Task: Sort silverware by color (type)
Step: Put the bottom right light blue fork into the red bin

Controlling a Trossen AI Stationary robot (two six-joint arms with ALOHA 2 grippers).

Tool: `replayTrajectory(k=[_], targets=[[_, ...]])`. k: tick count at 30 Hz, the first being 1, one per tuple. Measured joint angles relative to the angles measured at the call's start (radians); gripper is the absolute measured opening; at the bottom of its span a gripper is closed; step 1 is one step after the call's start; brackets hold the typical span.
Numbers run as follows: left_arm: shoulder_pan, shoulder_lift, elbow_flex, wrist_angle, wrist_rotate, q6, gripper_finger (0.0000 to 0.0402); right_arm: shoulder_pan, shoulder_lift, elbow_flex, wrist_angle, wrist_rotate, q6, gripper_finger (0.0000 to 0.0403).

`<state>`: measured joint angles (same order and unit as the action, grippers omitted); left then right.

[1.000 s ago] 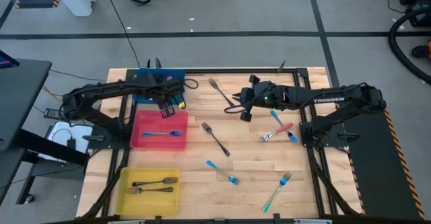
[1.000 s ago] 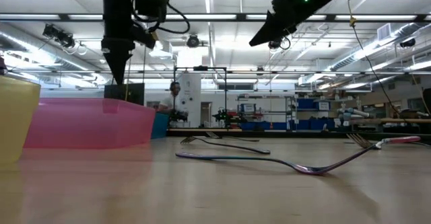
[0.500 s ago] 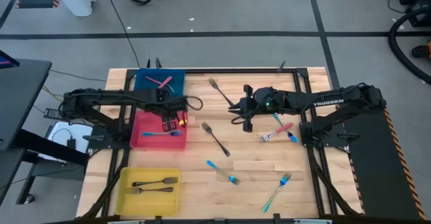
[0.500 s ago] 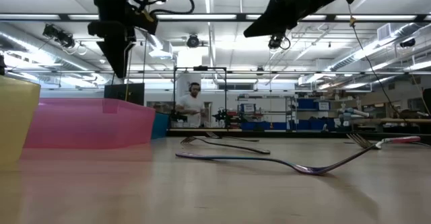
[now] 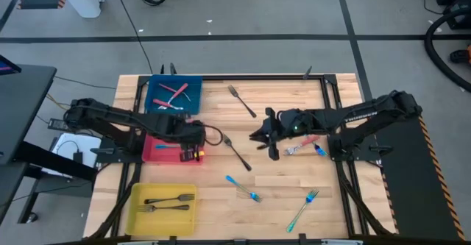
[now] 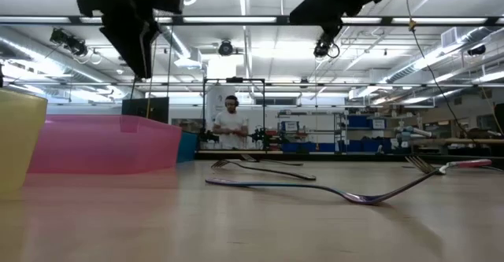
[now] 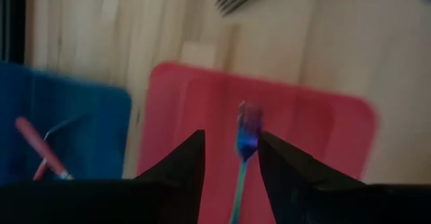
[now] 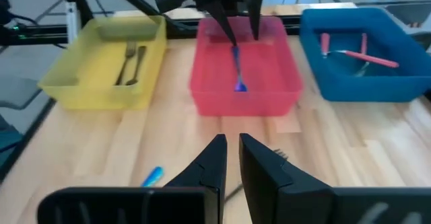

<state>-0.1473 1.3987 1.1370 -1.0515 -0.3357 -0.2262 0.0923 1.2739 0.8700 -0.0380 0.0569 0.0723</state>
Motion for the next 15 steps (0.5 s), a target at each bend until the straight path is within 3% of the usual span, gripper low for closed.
replayTrajectory(k=[7, 15], targets=[[-0.089, 0.000, 0.000, 0.104, 0.000, -0.005, 0.0137, 0.104, 0.080, -0.001, 0.073, 0.072, -0.021, 0.0050], [-0.182, 0.000, 0.000, 0.176, -0.001, -0.034, 0.0137, 0.160, 0.198, -0.001, 0.246, 0.080, -0.141, 0.0058]])
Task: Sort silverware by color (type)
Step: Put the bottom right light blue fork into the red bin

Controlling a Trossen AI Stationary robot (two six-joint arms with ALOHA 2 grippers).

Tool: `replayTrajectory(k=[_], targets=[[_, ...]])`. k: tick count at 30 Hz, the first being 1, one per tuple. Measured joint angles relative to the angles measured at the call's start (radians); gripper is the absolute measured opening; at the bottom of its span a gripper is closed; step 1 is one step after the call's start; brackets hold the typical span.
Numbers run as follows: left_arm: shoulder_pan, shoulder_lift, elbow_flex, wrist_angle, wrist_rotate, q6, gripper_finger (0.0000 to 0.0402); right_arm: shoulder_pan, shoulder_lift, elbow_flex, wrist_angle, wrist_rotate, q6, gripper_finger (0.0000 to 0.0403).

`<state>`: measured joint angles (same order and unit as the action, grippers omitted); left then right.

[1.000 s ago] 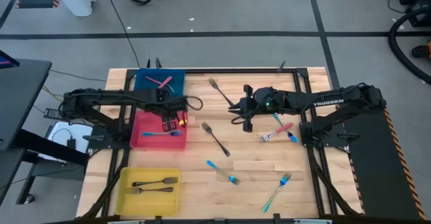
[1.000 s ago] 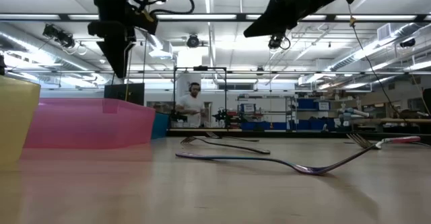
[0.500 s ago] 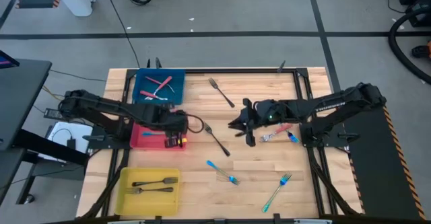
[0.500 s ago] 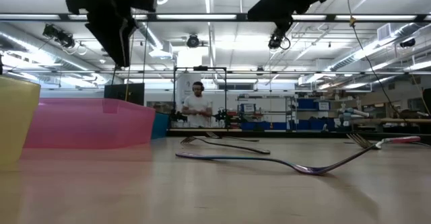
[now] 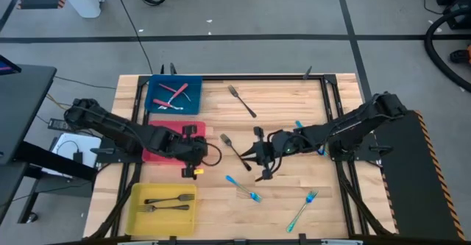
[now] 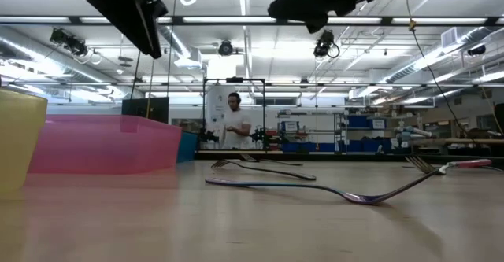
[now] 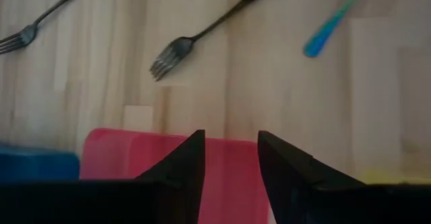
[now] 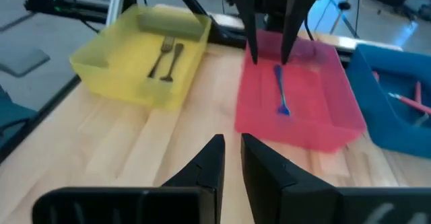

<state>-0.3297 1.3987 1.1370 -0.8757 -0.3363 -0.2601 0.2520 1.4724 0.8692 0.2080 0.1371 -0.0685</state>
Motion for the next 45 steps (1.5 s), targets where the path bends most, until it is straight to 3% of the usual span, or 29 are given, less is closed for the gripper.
replayTrajectory(k=[10, 14, 19, 26, 32, 38, 45], targets=[[-0.048, 0.000, 0.000, 0.016, 0.000, -0.019, 0.0137, 0.015, 0.095, 0.000, 0.112, -0.007, -0.010, 0.0081], [-0.048, 0.000, 0.000, 0.010, 0.000, -0.024, 0.0137, 0.015, 0.071, 0.000, -0.065, -0.023, 0.151, 0.0084], [-0.048, 0.000, 0.000, 0.012, 0.000, -0.020, 0.0137, 0.025, 0.009, 0.000, -0.371, -0.137, 0.312, 0.0079], [-0.048, 0.000, 0.000, 0.023, 0.000, -0.017, 0.0137, 0.063, -0.004, 0.000, -0.455, -0.177, 0.540, 0.0078], [-0.048, 0.001, 0.000, 0.023, 0.000, 0.010, 0.0137, 0.069, -0.002, 0.000, -0.454, -0.183, 0.607, 0.0079], [-0.053, 0.001, 0.000, 0.018, 0.000, 0.010, 0.0137, 0.088, -0.003, 0.001, -0.562, -0.221, 0.825, 0.0096], [-0.056, 0.001, 0.000, 0.018, 0.000, 0.021, 0.0137, 0.178, -0.003, 0.001, -0.729, -0.294, 1.334, 0.0110]])
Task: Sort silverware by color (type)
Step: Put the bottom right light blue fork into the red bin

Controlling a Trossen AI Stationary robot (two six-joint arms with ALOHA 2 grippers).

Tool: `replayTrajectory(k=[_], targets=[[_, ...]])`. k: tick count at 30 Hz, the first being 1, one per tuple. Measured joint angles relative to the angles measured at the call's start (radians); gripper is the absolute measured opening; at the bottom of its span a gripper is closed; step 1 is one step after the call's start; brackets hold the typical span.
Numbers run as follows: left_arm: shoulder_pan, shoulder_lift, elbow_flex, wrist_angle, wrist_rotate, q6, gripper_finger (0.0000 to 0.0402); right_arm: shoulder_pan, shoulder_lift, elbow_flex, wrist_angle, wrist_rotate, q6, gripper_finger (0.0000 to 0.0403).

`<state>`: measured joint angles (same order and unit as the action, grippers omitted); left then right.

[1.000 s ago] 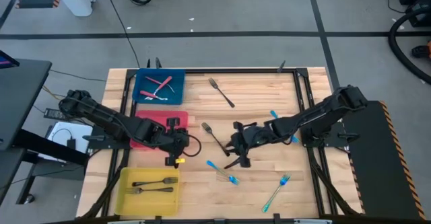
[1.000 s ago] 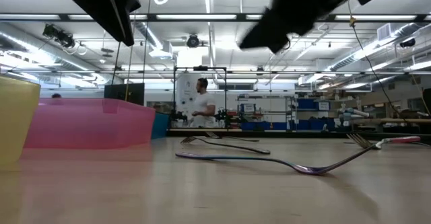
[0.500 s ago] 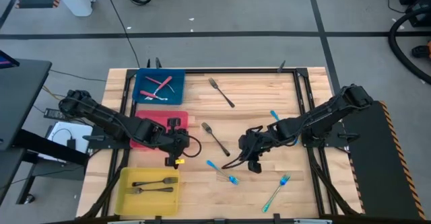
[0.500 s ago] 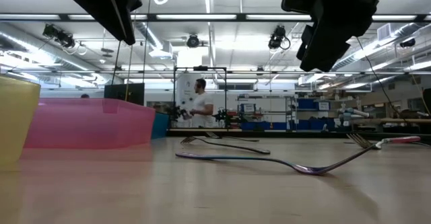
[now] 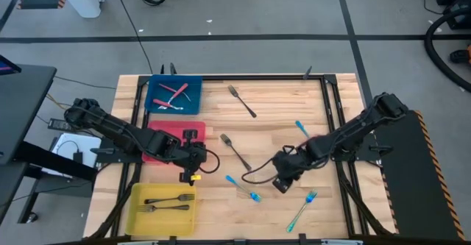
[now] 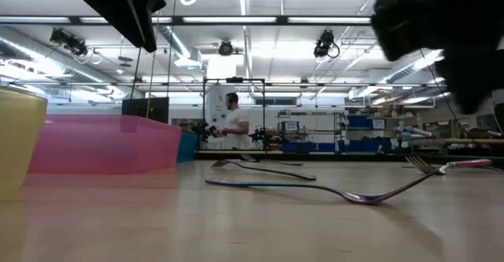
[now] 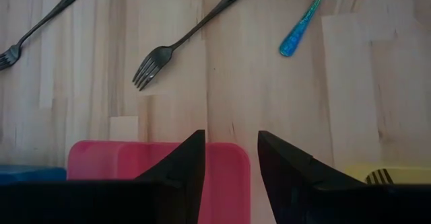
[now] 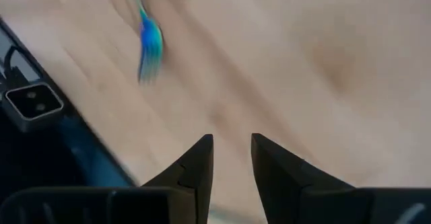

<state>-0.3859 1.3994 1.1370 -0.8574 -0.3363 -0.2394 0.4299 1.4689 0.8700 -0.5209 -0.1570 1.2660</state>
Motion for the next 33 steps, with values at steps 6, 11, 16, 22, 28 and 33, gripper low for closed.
replayTrajectory(k=[6, 11, 16, 22, 28, 33], targets=[[0.000, 0.000, 0.000, 0.000, 0.000, 0.000, 0.0137, 0.129, 0.000, 0.000, -0.009, -0.028, 0.320, 0.0108], [0.000, 0.000, 0.000, 0.000, 0.000, 0.022, 0.0137, 0.231, 0.000, 0.000, -0.011, -0.021, 0.462, 0.0107], [0.003, 0.000, 0.000, 0.003, 0.000, 0.042, 0.0137, 0.293, 0.000, 0.000, -0.035, 0.000, 0.294, 0.0107], [0.003, 0.000, 0.000, 0.030, 0.000, 0.042, 0.0137, 0.364, 0.000, 0.000, -0.046, 0.175, -0.115, 0.0107], [0.003, 0.000, 0.000, 0.045, 0.000, 0.042, 0.0137, 0.403, 0.003, -0.011, -0.038, 0.246, -0.263, 0.0107], [0.003, 0.000, 0.000, 0.046, 0.000, 0.041, 0.0137, 0.428, 0.050, -0.080, 0.068, 0.162, -0.263, 0.0107]])
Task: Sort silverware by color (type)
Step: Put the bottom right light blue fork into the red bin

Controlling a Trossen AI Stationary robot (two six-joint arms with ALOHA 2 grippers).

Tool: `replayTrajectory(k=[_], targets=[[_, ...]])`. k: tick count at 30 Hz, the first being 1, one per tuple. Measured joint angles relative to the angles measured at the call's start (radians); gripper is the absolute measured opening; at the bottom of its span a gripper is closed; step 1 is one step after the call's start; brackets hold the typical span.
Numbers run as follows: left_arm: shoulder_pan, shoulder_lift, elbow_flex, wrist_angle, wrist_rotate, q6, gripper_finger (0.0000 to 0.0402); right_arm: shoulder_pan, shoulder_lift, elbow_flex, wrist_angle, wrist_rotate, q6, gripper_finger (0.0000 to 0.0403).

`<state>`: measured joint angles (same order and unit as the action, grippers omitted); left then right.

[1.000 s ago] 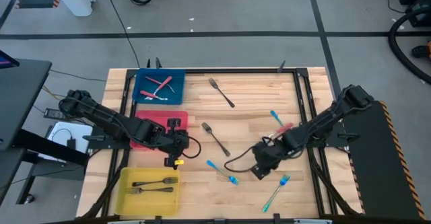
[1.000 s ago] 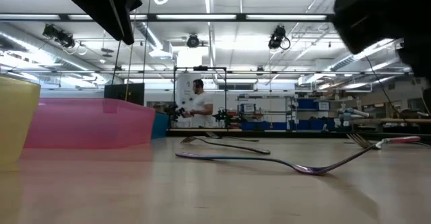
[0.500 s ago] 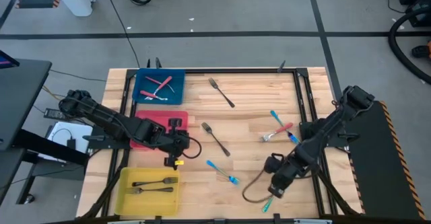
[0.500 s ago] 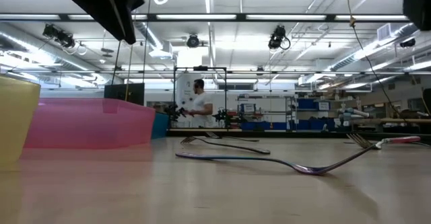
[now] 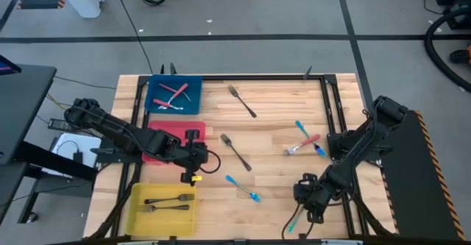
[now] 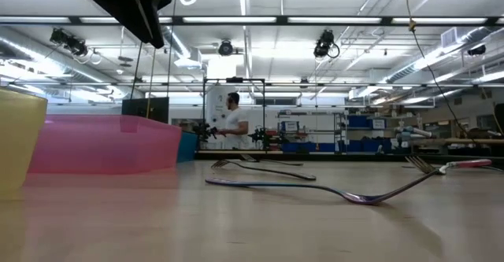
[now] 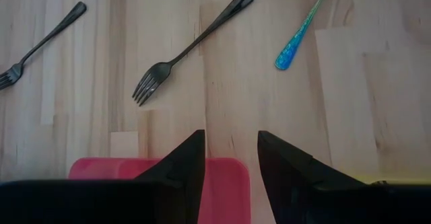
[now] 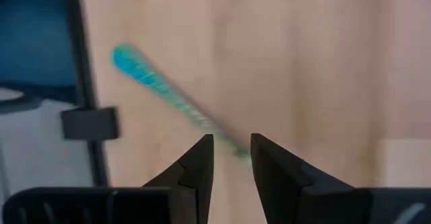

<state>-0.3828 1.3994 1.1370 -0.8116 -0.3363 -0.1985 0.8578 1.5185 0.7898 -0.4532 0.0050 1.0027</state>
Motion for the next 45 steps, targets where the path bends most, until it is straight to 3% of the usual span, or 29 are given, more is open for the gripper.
replayTrajectory(k=[5, 16, 27, 34, 39, 45], targets=[[0.000, 0.000, 0.000, 0.000, 0.000, 0.000, 0.0137, 0.001, 0.043, -0.005, 0.080, -0.029, -0.009, 0.0107], [0.000, 0.000, 0.000, 0.000, 0.000, -0.018, 0.0137, 0.029, 0.143, -0.003, 0.076, -0.072, -0.064, 0.0107], [0.000, 0.000, 0.000, 0.005, 0.000, -0.015, 0.0137, 0.060, 0.160, -0.002, 0.029, 0.068, -0.135, 0.0107], [0.000, 0.000, 0.000, 0.007, 0.000, -0.015, 0.0137, 0.037, 0.167, -0.004, 0.000, 0.219, -0.014, 0.0105], [0.000, 0.000, 0.000, 0.008, 0.000, -0.015, 0.0137, 0.019, 0.186, 0.002, -0.019, 0.220, 0.114, 0.0079], [0.000, 0.000, 0.000, 0.010, 0.000, -0.015, 0.0137, 0.014, 0.183, 0.000, -0.021, 0.222, 0.124, 0.0015]])
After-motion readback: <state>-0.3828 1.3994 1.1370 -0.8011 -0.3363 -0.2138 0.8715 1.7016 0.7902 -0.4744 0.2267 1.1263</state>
